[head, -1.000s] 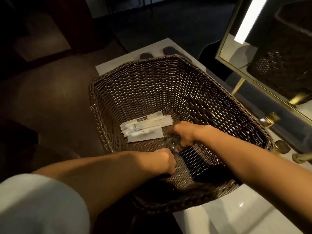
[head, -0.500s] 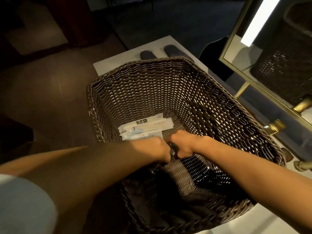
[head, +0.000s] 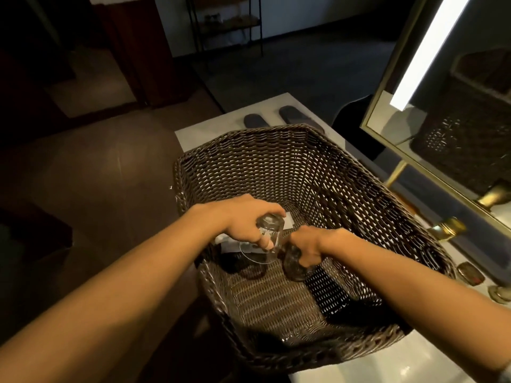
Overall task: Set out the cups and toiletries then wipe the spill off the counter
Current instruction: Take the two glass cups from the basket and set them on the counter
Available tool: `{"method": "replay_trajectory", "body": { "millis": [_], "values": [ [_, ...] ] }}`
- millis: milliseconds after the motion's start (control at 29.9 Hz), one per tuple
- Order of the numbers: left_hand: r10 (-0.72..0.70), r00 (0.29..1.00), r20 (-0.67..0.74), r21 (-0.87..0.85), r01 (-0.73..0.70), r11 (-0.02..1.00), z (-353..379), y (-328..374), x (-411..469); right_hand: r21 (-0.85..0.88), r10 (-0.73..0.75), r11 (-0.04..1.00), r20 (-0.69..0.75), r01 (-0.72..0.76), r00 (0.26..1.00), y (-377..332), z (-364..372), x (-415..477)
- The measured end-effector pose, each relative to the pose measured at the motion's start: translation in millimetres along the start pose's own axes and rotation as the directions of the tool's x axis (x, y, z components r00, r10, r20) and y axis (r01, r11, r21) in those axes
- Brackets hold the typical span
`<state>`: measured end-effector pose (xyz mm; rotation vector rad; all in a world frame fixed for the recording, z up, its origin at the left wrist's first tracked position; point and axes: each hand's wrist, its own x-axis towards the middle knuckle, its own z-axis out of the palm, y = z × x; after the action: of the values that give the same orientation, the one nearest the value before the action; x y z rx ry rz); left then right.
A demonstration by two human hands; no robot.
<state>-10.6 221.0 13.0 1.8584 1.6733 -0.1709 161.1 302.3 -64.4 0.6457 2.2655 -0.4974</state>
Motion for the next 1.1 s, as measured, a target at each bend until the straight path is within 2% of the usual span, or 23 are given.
{"method": "replay_trajectory", "body": {
  "millis": [134,267,401,635,835,902,1102],
  "values": [
    [0.035,0.993,-0.117,-0.093,-0.046,0.995,0,6,-26,0.067,-0.018,0.997,-0.080,0.024,0.997,7,-14,-33],
    [0.058,0.965,-0.254,-0.157,-0.100,0.982,1,15,-53,0.205,-0.011,0.976,-0.289,0.073,0.957,17,-16,-76],
    [0.050,0.913,-0.404,-0.197,-0.140,0.970,7,29,-78,0.270,0.019,0.953,-0.511,0.139,0.860,24,-6,-119],
    [0.025,0.831,-0.555,-0.268,-0.208,0.941,22,55,-108,0.385,0.193,0.912,-0.707,0.141,0.680,20,15,-194],
    [0.070,0.741,-0.668,-0.280,-0.337,0.899,24,83,-117,0.436,0.335,0.892,-0.817,0.121,0.469,1,42,-263],
    [0.079,0.713,-0.697,-0.294,-0.384,0.875,21,90,-117,0.417,0.337,0.902,-0.840,0.109,0.424,-6,48,-281],
    [0.256,0.642,-0.723,-0.232,-0.574,0.785,17,130,-126,0.478,0.455,0.878,-0.843,0.011,0.288,-31,80,-344]
  ]
}}
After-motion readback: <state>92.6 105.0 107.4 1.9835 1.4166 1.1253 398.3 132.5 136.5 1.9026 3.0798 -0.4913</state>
